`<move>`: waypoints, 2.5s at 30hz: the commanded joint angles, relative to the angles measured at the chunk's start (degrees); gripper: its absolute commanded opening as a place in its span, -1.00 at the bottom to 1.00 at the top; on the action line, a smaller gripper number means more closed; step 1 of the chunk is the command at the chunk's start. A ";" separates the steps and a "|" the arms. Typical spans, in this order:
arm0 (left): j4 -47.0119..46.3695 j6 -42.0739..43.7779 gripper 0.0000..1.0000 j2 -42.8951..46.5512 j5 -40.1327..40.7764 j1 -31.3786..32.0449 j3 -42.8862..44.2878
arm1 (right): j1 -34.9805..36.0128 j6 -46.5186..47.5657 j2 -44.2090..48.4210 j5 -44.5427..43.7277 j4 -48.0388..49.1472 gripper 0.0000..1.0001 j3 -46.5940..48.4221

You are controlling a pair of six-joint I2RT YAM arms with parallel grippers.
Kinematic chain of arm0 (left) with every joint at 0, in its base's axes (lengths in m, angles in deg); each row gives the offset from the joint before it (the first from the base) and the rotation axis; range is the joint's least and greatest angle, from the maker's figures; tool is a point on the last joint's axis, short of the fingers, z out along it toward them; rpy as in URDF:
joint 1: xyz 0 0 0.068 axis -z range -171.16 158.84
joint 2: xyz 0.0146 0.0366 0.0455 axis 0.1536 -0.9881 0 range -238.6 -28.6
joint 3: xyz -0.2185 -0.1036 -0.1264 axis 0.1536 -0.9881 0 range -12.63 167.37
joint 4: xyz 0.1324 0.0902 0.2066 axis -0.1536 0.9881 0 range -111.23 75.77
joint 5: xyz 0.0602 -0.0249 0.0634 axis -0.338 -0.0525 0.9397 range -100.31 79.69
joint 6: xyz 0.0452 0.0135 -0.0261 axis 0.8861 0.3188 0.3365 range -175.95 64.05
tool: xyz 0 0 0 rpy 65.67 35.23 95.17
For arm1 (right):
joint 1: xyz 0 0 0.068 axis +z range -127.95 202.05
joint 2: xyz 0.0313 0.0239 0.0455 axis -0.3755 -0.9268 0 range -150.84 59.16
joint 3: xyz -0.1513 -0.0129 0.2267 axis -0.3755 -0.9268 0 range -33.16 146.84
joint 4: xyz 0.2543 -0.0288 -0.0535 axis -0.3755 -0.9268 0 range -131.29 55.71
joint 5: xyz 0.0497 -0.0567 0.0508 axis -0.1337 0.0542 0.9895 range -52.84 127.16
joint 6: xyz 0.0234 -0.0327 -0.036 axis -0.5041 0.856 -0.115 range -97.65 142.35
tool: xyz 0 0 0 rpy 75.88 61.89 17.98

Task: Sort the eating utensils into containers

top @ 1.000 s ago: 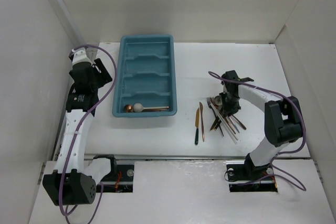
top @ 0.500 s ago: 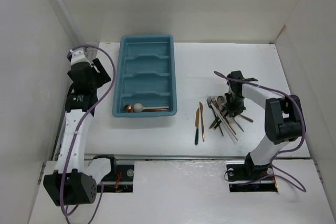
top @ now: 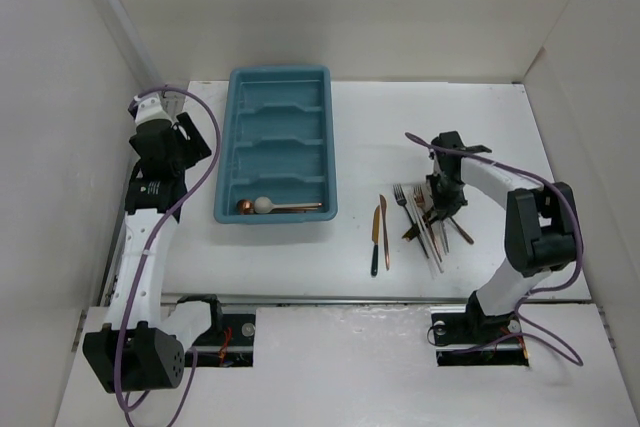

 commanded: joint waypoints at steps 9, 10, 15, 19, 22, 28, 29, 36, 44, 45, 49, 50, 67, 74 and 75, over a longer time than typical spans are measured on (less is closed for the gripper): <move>-2.39 0.22 0.37 1.22 0.06 -0.18 -0.45 | 9.26 7.53 4.83 -0.50 -3.40 -1.00 20.84; -2.39 0.22 0.37 1.22 0.58 -0.18 -0.45 | 10.92 8.33 4.04 -1.80 -2.61 -1.00 22.51; -1.86 -1.88 0.37 1.22 1.81 -0.18 0.16 | 28.64 18.07 -3.60 -3.75 5.28 -1.00 37.60; 0.68 -4.61 0.37 1.74 5.85 -0.18 1.31 | 38.61 25.55 -13.43 -3.67 13.47 -1.00 45.10; 2.26 -5.49 0.37 2.27 9.46 -0.18 1.83 | 42.30 26.79 -18.89 -1.21 15.76 -1.00 50.71; 3.50 -6.02 0.37 3.50 11.48 -0.18 2.36 | 46.18 28.46 -25.50 0.73 14.10 -0.61 53.29; 3.50 -6.02 0.37 3.50 11.48 -0.18 2.36 | 46.18 28.46 -25.50 0.73 13.49 -0.16 52.68; 2.36 -5.50 0.37 3.50 8.85 -0.71 1.83 | 39.88 15.22 -13.75 -4.36 12.34 0.16 48.13; 1.21 -4.97 0.37 2.98 8.23 -0.71 0.60 | 14.03 -24.33 10.59 -4.20 2.42 -0.65 10.61; 1.21 -4.97 0.37 2.97 7.62 -0.71 0.60 | 12.54 -25.41 12.01 -3.41 2.41 -0.62 7.09; 0.60 -4.97 0.37 2.45 6.39 -0.71 0.60 | 6.99 -30.33 18.43 -2.95 3.02 -0.40 -5.06; 0.60 -4.97 0.37 2.45 6.39 -0.71 0.60 | 5.77 -30.34 19.31 -4.00 3.02 -0.26 -7.16; -0.02 -3.91 0.37 2.45 5.33 -1.23 0.60 | 0.15 -16.29 8.17 -13.43 -0.75 0.23 -3.41; -0.54 -3.91 0.37 2.97 5.85 -1.23 0.08 | -4.09 -6.26 0.08 -3.58 2.32 0.20 -2.70; -0.54 -3.91 0.37 2.97 5.86 -1.23 0.08 | -4.09 -6.26 -0.71 -3.57 2.32 0.16 -2.70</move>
